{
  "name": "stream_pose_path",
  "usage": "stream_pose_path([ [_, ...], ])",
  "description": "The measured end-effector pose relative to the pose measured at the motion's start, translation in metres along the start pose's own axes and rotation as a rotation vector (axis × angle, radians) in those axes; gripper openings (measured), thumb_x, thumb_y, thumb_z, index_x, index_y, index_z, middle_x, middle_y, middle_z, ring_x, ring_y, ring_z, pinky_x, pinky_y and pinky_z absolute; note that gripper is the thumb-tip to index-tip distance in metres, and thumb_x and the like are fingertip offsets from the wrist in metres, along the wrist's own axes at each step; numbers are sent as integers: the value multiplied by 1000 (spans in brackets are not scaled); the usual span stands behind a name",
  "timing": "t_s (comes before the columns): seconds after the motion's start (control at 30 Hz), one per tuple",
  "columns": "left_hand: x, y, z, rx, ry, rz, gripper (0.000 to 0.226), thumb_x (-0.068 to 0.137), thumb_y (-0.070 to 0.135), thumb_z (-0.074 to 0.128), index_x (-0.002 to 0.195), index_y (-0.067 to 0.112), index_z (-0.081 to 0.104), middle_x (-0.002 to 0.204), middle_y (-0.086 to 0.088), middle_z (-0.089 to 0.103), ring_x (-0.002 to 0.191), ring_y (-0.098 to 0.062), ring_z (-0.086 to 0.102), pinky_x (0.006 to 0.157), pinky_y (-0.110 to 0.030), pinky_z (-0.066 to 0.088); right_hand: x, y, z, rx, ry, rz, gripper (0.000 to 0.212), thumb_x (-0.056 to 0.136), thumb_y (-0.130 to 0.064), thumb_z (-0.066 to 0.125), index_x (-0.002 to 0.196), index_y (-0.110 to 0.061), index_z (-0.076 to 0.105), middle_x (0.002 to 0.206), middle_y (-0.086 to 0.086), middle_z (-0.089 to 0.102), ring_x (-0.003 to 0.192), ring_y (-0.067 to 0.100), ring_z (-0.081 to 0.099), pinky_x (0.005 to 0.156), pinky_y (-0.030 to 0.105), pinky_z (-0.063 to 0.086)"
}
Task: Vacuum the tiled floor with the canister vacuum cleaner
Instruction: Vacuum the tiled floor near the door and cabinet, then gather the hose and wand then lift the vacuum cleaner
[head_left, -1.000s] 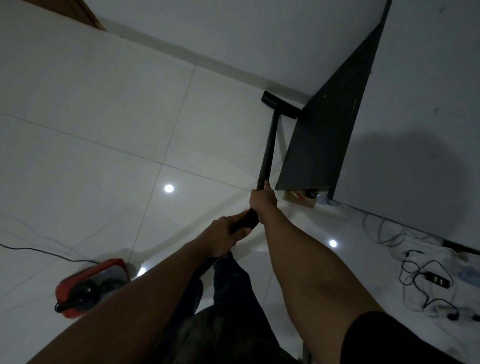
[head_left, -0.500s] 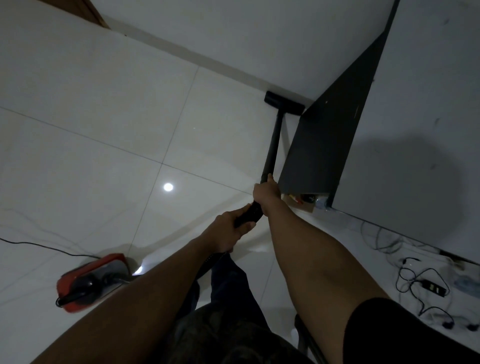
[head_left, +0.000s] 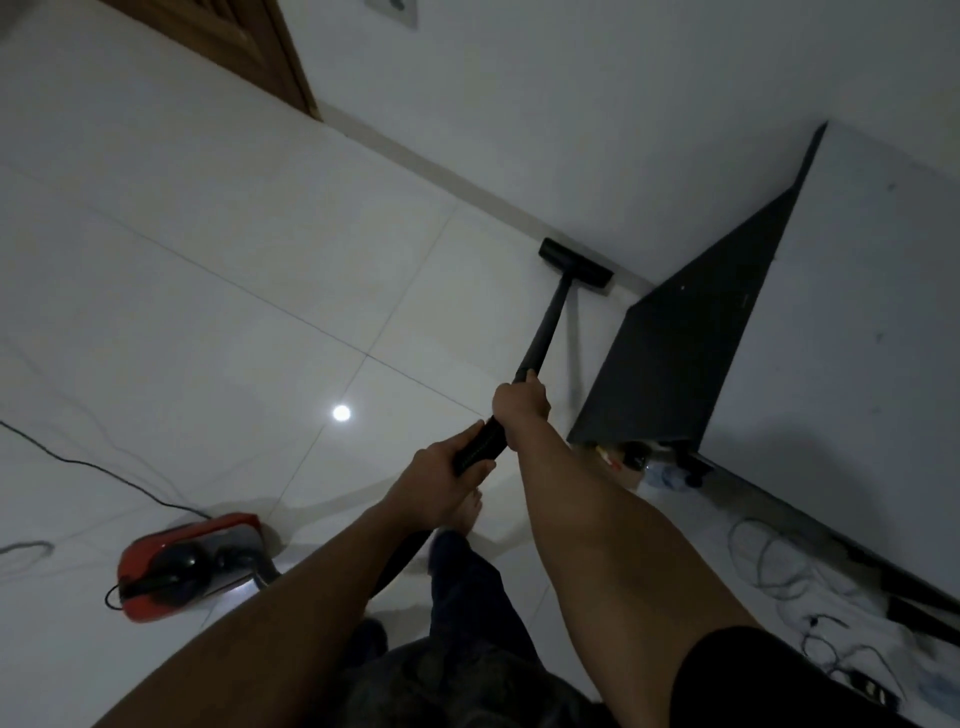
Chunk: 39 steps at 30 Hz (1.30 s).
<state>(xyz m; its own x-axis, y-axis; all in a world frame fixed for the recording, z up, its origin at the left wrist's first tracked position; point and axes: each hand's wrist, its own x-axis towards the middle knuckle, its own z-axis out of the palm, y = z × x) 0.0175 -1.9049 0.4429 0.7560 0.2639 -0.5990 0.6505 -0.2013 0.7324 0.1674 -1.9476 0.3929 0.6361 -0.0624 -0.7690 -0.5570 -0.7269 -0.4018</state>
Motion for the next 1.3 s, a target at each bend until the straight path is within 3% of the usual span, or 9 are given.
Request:
stream_pose_path([
  [0.23,-72,-41,-45,-78,152,24,61,99,36,56,153,26,30,92,4,65,47,5,56,52,-13,43,-86,-15,59,-91,-32,-139,65,97,-15,45,157,-30,25,127,11,58,86,23,58,73,34,55],
  [0.4,-147,-101,-81,-142,251,55,62,99,39,56,153,27,30,101,4,67,52,8,58,52,-13,46,-164,-3,128,-153,-67,-268,53,102,-27,46,153,-26,34,130,10,58,107,28,61,88,40,55],
  [0.6,-242,-176,-138,-230,407,52,60,97,38,58,152,29,33,103,10,66,56,12,58,54,-10,45,-257,11,229,-214,-183,-336,53,102,-25,43,154,-29,33,123,8,59,93,23,59,74,35,54],
  [0.73,-293,-217,-176,-263,564,54,59,96,39,60,150,31,37,113,13,64,83,6,63,72,-2,45,-312,7,295,-202,-328,-342,61,96,-17,43,154,-32,32,122,7,60,88,23,60,64,32,52],
  [0.83,-319,-238,-197,-333,687,33,59,94,42,62,148,36,38,107,13,68,80,-2,66,74,-12,52,-349,-4,332,-214,-451,-290,50,92,-19,46,142,-18,49,109,8,62,92,26,63,80,40,58],
  [0.93,-338,-249,-214,-440,786,30,63,90,43,68,146,40,40,95,14,68,69,0,64,72,-24,58,-384,-19,359,-291,-550,-287,32,87,-14,46,116,-3,57,89,11,60,76,26,59,61,33,53],
  [1.07,-356,-256,-247,-364,911,10,72,83,34,75,145,42,40,107,14,68,90,0,66,86,-25,57,-422,-43,385,-372,-693,-307,18,86,-16,48,97,-7,59,77,9,53,67,24,55,70,36,55],
  [1.17,-362,-257,-274,-330,1006,31,70,81,23,73,143,38,45,98,8,71,81,-6,68,81,-35,59,-444,-63,397,-352,-799,-265,17,88,-15,44,88,-12,61,76,7,59,72,23,56,80,37,53],
  [1.3,-368,-255,-315,-297,1134,26,70,79,17,73,140,41,49,92,9,69,74,-8,66,75,-31,59,-462,-91,417,-369,-912,-252,17,83,-21,46,94,-12,54,81,8,64,76,24,63,69,32,55],
])
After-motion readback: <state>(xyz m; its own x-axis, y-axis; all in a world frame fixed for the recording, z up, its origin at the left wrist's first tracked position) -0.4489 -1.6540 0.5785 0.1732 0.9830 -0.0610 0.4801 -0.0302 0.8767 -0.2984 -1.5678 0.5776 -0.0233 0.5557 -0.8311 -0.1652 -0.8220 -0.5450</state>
